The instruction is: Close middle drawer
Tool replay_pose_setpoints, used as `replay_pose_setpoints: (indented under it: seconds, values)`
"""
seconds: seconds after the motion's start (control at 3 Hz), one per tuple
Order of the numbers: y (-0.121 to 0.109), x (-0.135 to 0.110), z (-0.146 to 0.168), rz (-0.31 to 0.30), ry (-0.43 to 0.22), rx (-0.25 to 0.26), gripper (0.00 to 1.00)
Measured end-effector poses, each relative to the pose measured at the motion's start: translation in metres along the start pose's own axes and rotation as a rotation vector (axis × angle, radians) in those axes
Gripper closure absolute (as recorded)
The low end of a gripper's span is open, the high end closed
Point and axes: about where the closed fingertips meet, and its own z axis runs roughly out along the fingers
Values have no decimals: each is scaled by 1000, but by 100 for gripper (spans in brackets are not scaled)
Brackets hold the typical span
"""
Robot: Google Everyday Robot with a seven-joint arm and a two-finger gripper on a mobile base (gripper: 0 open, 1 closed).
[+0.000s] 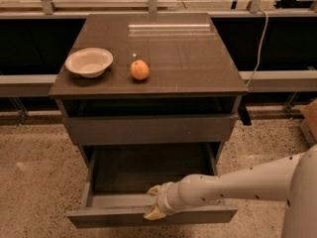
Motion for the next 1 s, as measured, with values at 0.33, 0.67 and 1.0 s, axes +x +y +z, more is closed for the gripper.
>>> replay_pose_setpoints:
  seconds: [0.33,0.67,1.0]
  values:
    - [-26,-2,8,-5,-33,16,38]
    - [-63,-4,15,-5,-66,45,41]
    - [-97,-10,16,-13,-84,67,39]
